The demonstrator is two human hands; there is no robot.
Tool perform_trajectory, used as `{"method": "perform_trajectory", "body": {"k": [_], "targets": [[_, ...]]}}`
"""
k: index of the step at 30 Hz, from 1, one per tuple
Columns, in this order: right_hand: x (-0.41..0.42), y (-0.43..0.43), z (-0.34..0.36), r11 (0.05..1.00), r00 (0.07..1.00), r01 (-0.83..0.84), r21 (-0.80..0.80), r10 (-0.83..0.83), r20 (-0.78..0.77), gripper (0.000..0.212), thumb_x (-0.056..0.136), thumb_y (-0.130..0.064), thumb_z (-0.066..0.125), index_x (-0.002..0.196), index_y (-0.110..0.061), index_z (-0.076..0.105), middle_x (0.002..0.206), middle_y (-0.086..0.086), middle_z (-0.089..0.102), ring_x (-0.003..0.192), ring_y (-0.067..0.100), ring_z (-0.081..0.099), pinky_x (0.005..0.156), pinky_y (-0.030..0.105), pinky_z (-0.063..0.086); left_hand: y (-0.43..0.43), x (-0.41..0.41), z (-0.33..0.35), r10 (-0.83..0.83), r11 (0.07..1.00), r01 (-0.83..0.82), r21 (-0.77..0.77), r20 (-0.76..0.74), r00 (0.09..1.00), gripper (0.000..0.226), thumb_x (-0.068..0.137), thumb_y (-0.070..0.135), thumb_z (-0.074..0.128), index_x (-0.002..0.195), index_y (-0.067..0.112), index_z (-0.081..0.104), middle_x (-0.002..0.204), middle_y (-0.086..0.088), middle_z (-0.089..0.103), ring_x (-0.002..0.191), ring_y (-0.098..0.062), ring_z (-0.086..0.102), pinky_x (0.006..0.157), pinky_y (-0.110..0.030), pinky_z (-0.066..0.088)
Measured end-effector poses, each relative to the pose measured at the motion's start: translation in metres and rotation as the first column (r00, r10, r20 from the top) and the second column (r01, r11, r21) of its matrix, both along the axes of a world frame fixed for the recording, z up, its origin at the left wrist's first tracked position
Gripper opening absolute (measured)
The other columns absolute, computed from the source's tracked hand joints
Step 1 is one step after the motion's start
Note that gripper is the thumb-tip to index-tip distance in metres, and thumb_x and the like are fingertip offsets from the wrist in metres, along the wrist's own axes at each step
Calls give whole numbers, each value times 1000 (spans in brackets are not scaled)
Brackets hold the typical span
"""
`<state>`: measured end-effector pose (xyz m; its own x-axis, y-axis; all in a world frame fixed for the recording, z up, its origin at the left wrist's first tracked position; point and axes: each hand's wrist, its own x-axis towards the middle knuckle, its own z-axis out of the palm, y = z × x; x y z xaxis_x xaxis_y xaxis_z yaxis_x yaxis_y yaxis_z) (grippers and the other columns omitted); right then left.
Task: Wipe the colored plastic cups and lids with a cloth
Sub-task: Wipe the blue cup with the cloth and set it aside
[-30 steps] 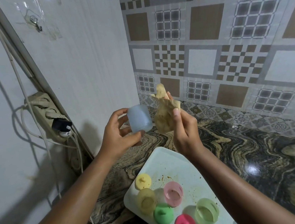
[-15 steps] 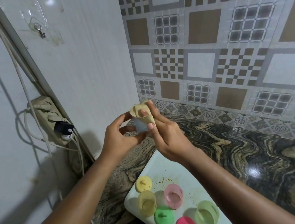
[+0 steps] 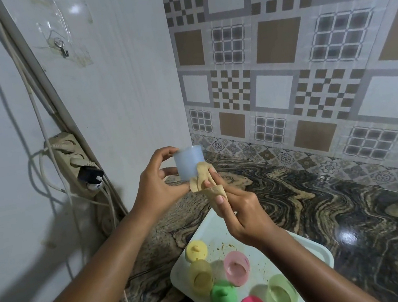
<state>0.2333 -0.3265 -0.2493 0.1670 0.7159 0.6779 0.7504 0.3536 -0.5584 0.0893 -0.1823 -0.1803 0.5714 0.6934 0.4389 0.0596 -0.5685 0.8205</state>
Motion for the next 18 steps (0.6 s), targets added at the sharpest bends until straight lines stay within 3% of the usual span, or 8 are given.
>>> {"method": "perform_trajectory", "body": {"k": [2,4,6,8,10,13,15,18], "targets": [[2,-4,-10,1000,999,8,0,-8,-51,43,108,-23,37,138,-3,61,149,13,54,149,17,38,111,33,48,2,-3,-1,-10,1000,10,25,4,1000,73,68,4,88,122,35,51,133,4,56,101,1,65,85,-50,59],[3,-8,-16,999,961,45,-16,-48,-274,46,108,-29,37,129,-2,68,140,8,64,142,16,49,104,34,53,2,-6,-1,-11,999,12,49,-12,1000,75,70,4,86,126,40,51,134,9,54,100,-4,67,84,-49,58],[4,-8,-12,997,794,70,-33,-76,-603,48,106,-37,38,118,-8,74,119,1,76,119,18,69,91,39,59,3,-9,-3,-10,996,13,90,-41,999,79,72,7,86,134,41,51,136,23,52,99,-8,67,84,-42,59],[9,-6,-1,993,648,116,-5,-80,-757,45,103,-36,38,102,-10,74,88,-1,79,87,15,74,74,35,60,3,-11,-5,-13,992,20,126,-54,998,82,72,10,87,140,37,51,139,26,51,101,-10,67,88,-47,59],[11,-4,17,989,644,143,48,-56,-763,45,104,-33,36,98,-9,74,81,1,76,79,16,71,71,34,60,3,-12,-7,-14,987,22,159,-50,999,84,70,9,89,142,32,51,139,22,52,101,-10,67,86,-51,60],[10,-2,40,986,730,136,101,-31,-683,51,107,-34,34,110,0,72,92,-2,74,88,22,69,77,37,58,-1,-11,-5,-26,980,32,197,-35,999,82,68,4,89,139,25,55,138,15,52,103,-9,66,75,-43,64],[7,1,49,987,799,112,118,-19,-601,55,108,-42,35,121,-1,70,111,2,71,107,30,68,88,50,58,-6,-9,-1,-42,983,45,180,-21,999,80,68,4,89,137,27,55,138,22,52,112,-4,65,80,-42,63],[0,6,59,987,905,44,153,26,-425,40,109,-34,35,140,-25,59,149,-12,52,145,24,46,108,60,47,-11,-4,5,-61,982,61,178,-4,998,82,68,8,91,138,27,53,137,26,54,113,-2,66,82,-40,63]]}}
